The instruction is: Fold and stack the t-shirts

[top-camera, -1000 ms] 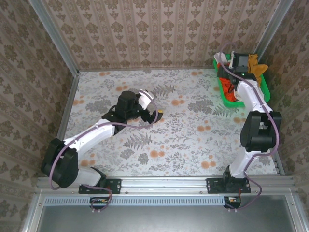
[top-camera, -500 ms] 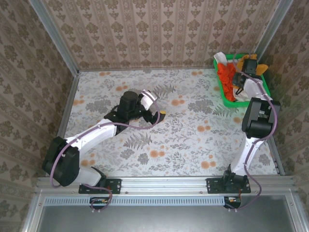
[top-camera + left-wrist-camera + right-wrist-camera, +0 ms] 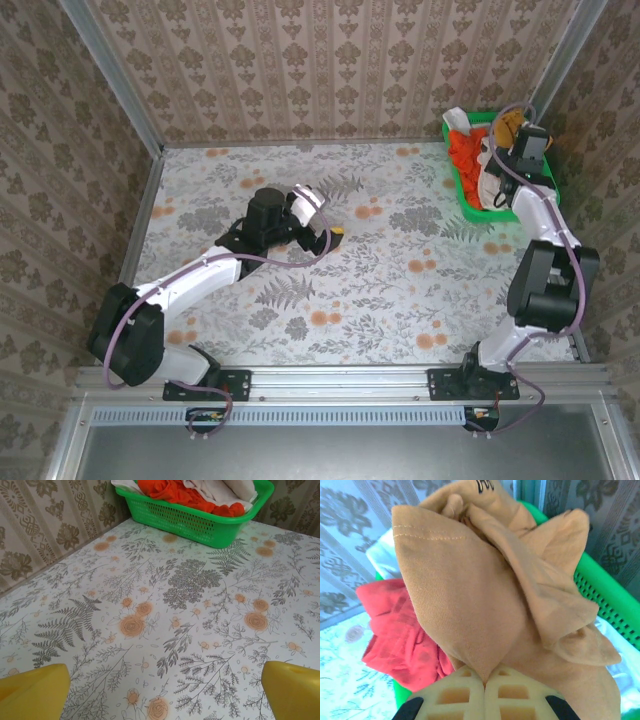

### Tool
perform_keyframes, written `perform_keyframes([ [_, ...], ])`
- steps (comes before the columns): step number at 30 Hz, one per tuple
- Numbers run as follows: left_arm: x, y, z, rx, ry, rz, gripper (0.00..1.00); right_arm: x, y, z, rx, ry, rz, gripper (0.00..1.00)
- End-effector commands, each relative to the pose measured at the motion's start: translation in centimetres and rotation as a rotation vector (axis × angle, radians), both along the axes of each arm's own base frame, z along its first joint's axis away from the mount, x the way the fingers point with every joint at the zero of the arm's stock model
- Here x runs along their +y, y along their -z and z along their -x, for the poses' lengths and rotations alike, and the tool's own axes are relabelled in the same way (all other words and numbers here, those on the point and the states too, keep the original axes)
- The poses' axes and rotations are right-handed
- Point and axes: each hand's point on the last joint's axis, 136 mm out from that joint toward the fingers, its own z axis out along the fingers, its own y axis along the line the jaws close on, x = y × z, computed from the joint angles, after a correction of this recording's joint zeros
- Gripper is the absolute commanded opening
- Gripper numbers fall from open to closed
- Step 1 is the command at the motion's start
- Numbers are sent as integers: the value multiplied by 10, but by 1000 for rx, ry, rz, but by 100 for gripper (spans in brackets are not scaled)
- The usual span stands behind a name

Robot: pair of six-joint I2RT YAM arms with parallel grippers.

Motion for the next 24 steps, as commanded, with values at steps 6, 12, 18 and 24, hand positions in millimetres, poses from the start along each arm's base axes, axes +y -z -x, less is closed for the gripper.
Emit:
perform_keyframes([
  [6, -6, -15, 4, -23, 20, 56, 100, 8, -54, -4, -150, -54, 35, 16],
  [12, -5, -14, 6, -17, 21, 57, 100, 22, -9, -11, -34, -151, -31, 0],
  [18, -2, -12, 6, -18, 14, 51, 100, 24, -3, -5, -2, -158, -43, 0],
  [24, -2, -12, 4, -19, 5, 57, 100, 50, -56, 14, -168, -219, 19, 0],
])
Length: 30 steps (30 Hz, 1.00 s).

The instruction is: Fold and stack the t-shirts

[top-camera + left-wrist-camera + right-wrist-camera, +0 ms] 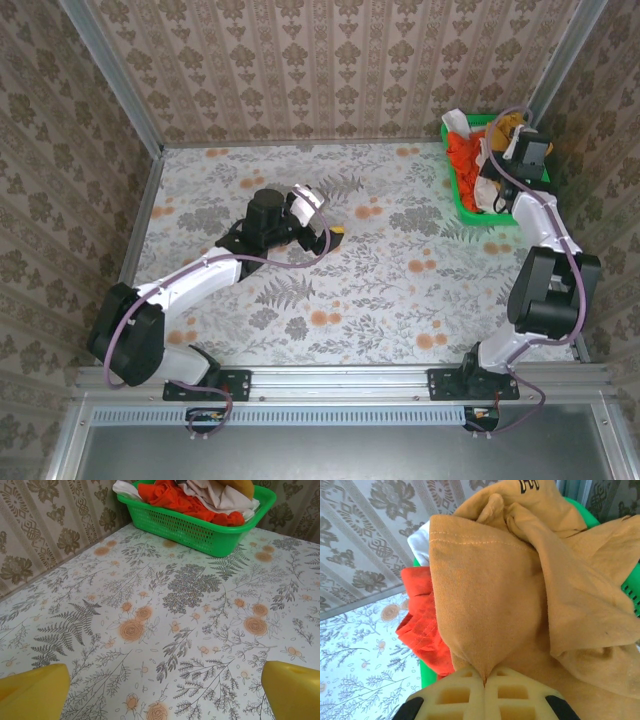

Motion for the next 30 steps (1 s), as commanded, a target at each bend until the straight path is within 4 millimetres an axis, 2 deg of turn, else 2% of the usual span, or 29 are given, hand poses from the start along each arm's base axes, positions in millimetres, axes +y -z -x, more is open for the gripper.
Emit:
perform_keyframes([
  [1, -2, -11, 4, -11, 3, 43, 100, 30, -70, 18, -214, -76, 78, 0],
  [4, -2, -9, 2, 0, 1, 56, 100, 53, -111, 44, -376, -87, 144, 0],
  [6, -3, -7, 3, 9, 8, 61, 100, 65, -129, 60, -444, -90, 173, 0],
  [11, -4, -11, 4, 8, 23, 78, 100, 77, -170, 98, -566, -84, 204, 0],
  [15, 2, -15, 2, 8, 7, 95, 100, 106, -204, 129, -639, -178, 195, 0],
  [18, 10, -15, 1, 16, -15, 105, 100, 133, -222, 146, -664, -272, 181, 0],
  [24, 39, -16, -1, 37, -88, 133, 100, 195, -243, 158, -690, -481, 132, 0],
  [30, 80, -21, -9, 18, -244, 139, 100, 257, -251, 150, -649, -667, 74, 0],
])
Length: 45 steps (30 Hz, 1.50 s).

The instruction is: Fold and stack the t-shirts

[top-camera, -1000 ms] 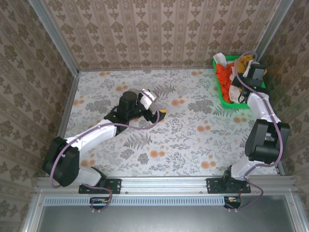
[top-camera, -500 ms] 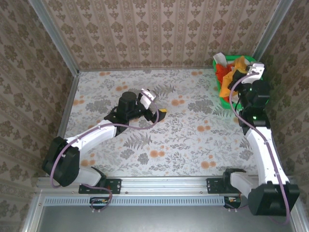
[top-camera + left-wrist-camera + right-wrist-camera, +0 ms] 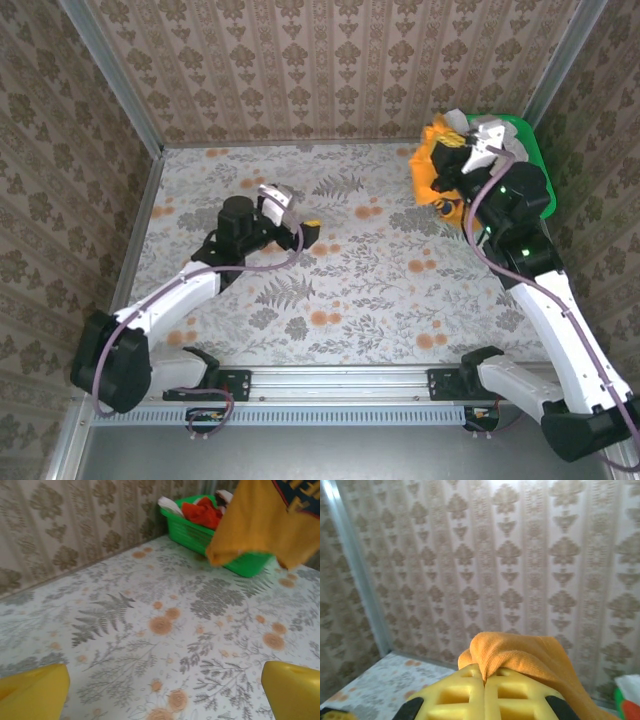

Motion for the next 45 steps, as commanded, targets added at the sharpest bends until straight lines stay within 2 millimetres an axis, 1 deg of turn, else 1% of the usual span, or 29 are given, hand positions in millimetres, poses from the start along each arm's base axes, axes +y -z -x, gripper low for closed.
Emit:
perform_keyframes([
  [1, 24, -7, -1, -1, -95, 29, 100, 33, -15, 1, -16, -113, 14, 0],
  [5, 51, -12, -2, -5, -207, 58, 100, 73, -9, -10, 29, -227, 5, 0],
  [6, 63, -12, -4, 2, -265, 63, 100, 81, -5, -15, 51, -246, -7, 0],
  [7, 79, -11, -8, 18, -336, 69, 100, 85, 0, -22, 77, -252, -27, 0],
  [9, 101, -8, -10, 56, -439, 84, 100, 88, 16, -38, 135, -231, -50, 0],
  [11, 117, -5, -10, 93, -513, 111, 100, 88, 45, -58, 215, -185, -40, 0],
  [12, 125, -3, -11, 120, -552, 129, 100, 87, 63, -69, 268, -151, -31, 0],
  [14, 134, 3, -13, 188, -611, 155, 100, 83, 105, -90, 376, -94, -16, 2],
  [15, 137, 8, -14, 222, -634, 161, 100, 77, 128, -99, 435, -54, -6, 5],
  [16, 138, 12, -15, 252, -649, 158, 100, 69, 148, -107, 492, -8, -4, 5],
  [17, 137, 16, -17, 274, -650, 155, 100, 61, 166, -112, 541, 32, -3, 9],
  [18, 136, 22, -18, 300, -655, 148, 100, 48, 185, -116, 588, 95, 0, 25],
  [19, 134, 27, -20, 320, -655, 142, 100, 37, 200, -118, 623, 144, 1, 30],
  [21, 130, 41, -23, 360, -660, 106, 100, 21, 219, -117, 664, 189, 0, 34],
  [22, 127, 48, -24, 379, -663, 84, 100, 14, 226, -115, 669, 207, 2, 23],
  [23, 125, 56, -26, 399, -668, 67, 100, 10, 232, -113, 680, 214, 4, 0],
  [25, 113, 70, -32, 445, -658, 44, 100, 2, 243, -109, 714, 232, 5, 0],
  [27, 96, 81, -39, 489, -635, 28, 100, -2, 248, -105, 718, 245, 12, 0],
  [29, 79, 93, -50, 530, -621, 15, 100, -6, 249, -102, 706, 257, 1, 0],
  [32, 67, 116, -71, 609, -646, 14, 100, -11, 250, -99, 704, 270, -17, 0],
  [33, 62, 124, -76, 641, -650, 17, 100, -11, 252, -98, 708, 270, -17, 2],
  [34, 58, 132, -81, 675, -652, 19, 99, -12, 253, -97, 711, 273, -14, 10],
  [35, 55, 138, -83, 705, -657, 20, 99, -13, 253, -96, 713, 275, -14, 13],
  [37, 34, 149, -79, 765, -625, 17, 95, -16, 254, -94, 716, 279, -12, 19],
  [39, 23, 155, -76, 791, -608, 19, 91, -19, 255, -92, 719, 284, -14, 25],
  [41, 12, 158, -70, 815, -609, 20, 90, -23, 258, -91, 724, 296, -21, 39],
  [42, 8, 158, -64, 824, -618, 14, 90, -25, 259, -90, 724, 301, -24, 48],
  [43, 4, 159, -58, 835, -628, 5, 91, -25, 259, -90, 722, 300, -27, 54],
  [45, -4, 161, -49, 849, -626, 9, 91, -25, 262, -89, 724, 294, -28, 59],
])
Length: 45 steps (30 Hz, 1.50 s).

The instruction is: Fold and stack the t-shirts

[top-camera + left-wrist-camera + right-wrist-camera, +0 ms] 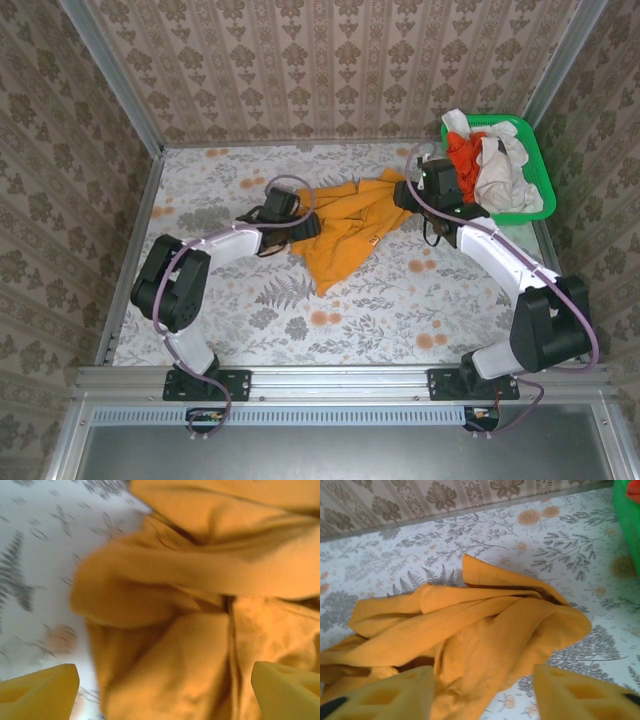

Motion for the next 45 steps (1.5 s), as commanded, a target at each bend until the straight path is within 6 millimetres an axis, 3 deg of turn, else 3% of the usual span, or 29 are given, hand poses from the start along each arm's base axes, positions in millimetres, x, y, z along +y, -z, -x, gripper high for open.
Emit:
perform_keyframes([
  [1, -12, -2, 10, 54, -48, 41, 89, -5, -5, 2, -25, 19, -9, 60],
  [4, -17, 15, 12, 104, -48, 44, 77, -7, 4, 0, -2, 27, -16, 61],
  [7, -17, 23, 11, 116, -50, 36, 59, -10, 17, -6, 35, 28, -28, 62],
  [12, -16, 24, 7, 107, -56, 52, 3, -16, 44, -22, 121, 51, -41, 62],
  [18, -6, 6, 4, 54, -71, 52, 0, -1, 81, -36, 221, 28, -108, 62],
  [20, -3, -5, 1, 25, -75, 53, 0, 5, 90, -42, 246, 11, -126, 53],
  [21, -1, -12, -1, 10, -76, 56, 0, 9, 95, -44, 262, 2, -139, 44],
  [23, 3, -28, -4, -21, -73, 57, 0, 18, 84, -51, 237, -29, -171, 22],
  [25, 8, -52, -11, -70, -67, 55, 0, 25, 57, -57, 174, -57, -193, 0],
  [27, 15, -80, -19, -124, -59, 53, 0, 32, 24, -61, 105, -94, -207, 0],
  [31, 38, -151, -39, -257, -64, 67, 0, 50, -63, -59, -81, -195, -251, 0],
  [33, 62, -187, -50, -327, -86, 59, 0, 59, -107, -51, -181, -242, -261, 0],
  [37, 94, -261, -52, -466, -97, 46, 0, 68, -183, -25, -377, -299, -273, 0],
  [40, 112, -309, -42, -571, -111, 38, 0, 72, -227, 4, -507, -336, -276, 0],
  [45, 125, -365, -16, -705, -110, 35, 0, 86, -271, 55, -660, -424, -252, 0],
])
